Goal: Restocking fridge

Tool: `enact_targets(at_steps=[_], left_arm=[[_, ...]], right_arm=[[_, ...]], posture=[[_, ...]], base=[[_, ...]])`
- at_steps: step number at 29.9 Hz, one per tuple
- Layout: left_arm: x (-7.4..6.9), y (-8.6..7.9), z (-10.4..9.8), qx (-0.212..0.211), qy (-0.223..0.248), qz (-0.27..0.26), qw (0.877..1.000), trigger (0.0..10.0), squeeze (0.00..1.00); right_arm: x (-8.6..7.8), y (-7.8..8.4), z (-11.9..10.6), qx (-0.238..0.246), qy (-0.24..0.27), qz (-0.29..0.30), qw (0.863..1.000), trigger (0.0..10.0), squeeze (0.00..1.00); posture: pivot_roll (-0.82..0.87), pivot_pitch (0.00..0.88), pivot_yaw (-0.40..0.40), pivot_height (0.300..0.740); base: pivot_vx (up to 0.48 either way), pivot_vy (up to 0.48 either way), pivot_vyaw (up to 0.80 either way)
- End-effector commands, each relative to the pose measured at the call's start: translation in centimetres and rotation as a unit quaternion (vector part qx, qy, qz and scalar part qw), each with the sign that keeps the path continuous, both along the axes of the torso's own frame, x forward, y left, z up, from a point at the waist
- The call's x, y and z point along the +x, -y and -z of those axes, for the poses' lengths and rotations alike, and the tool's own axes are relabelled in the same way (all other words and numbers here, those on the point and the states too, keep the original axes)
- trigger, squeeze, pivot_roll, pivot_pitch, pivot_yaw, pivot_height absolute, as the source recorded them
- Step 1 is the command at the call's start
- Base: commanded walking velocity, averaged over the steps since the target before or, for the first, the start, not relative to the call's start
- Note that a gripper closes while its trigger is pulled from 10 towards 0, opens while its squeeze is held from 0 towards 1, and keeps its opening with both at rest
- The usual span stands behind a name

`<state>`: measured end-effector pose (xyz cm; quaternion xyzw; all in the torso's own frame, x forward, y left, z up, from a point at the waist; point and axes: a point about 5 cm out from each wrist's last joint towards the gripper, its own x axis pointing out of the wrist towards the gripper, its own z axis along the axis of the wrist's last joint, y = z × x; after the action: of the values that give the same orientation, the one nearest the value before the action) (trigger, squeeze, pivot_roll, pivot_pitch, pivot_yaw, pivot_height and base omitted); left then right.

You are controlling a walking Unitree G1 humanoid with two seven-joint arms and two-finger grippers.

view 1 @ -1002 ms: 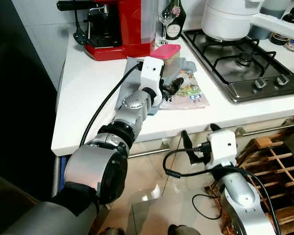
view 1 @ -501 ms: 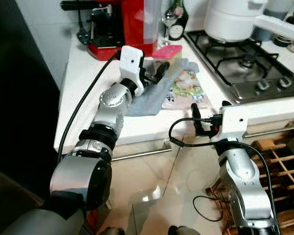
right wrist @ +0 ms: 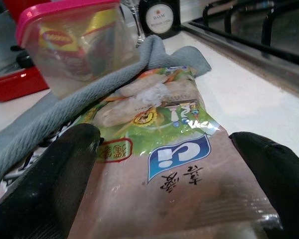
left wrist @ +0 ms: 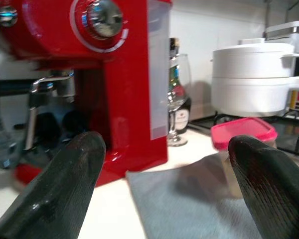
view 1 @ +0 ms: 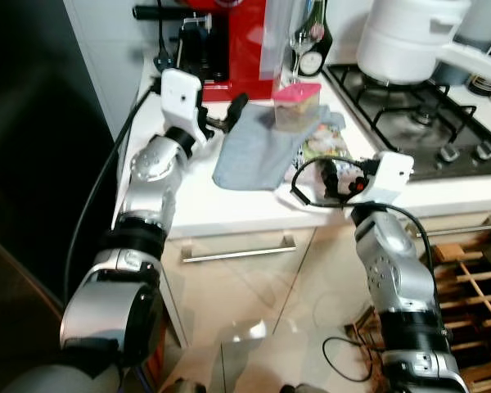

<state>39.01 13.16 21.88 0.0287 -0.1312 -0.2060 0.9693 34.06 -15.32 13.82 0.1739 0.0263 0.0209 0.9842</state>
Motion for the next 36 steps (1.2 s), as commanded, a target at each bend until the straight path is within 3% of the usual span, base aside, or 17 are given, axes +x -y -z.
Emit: enact_targets(at_steps=[1,8,11,12,13,14,22,36], left_arm=[[-0.1,0.0,-0.4,0.001,0.004,0.0,1.0,10.0,0.0],[-0.3,0.4,-0.7,-0.004,-0.003,0.004,1.0,10.0,0.0],[-0.2,0.5,-0.7,-0.013,-0.012,0.005,1.0,10.0,0.0],[-0.2,0.5,-0.7,-0.02,-0.018,0.005,1.0,10.0,0.0],[-0.2,0.5,-0.7,-0.02,-0.018,0.005,1.0,10.0,0.0],[-0.1,0.6,-0.7,-0.022,-0.021,0.004,1.0,10.0,0.0],[0.1,1.0,-0.7,-0.028,-0.034,0.004,0.999,10.0,0.0],[0.0,1.3,-0.6,-0.031,-0.041,0.006,0.999,10.0,0.0]], right_arm=[[0.2,-0.1,1.2,0.034,-0.038,0.001,0.999,10.0,0.24],[1.2,-0.2,1.0,0.069,-0.076,-0.007,0.995,10.0,0.23],[1.5,-0.1,1.7,0.136,-0.141,-0.009,0.981,10.0,0.24],[1.5,-0.4,2.4,0.153,-0.177,-0.019,0.972,8.8,0.24],[1.5,-0.4,2.4,0.153,-0.177,-0.019,0.972,8.8,0.24],[1.5,-0.7,2.8,0.154,-0.198,-0.032,0.967,0.0,0.25],[1.8,-1.9,2.9,0.176,-0.238,-0.069,0.953,0.0,0.25],[2.3,-2.6,1.0,0.229,-0.219,-0.119,0.941,0.0,0.25]], posture=[[-0.05,0.0,-0.039,0.74],[-0.06,0.0,-0.043,0.74],[-0.07,0.0,-0.043,0.74],[-0.07,0.0,-0.043,0.74],[-0.07,0.0,-0.043,0.74],[-0.08,0.0,-0.04,0.74],[-0.08,0.0,-0.041,0.74],[-0.09,0.0,-0.049,0.74]], base=[[0.0,0.0,0.0],[0.0,0.0,0.0],[0.0,0.0,0.0],[0.0,0.0,0.0],[0.0,0.0,0.0],[0.0,0.0,0.0],[0.0,0.0,0.0],[0.0,0.0,0.0]])
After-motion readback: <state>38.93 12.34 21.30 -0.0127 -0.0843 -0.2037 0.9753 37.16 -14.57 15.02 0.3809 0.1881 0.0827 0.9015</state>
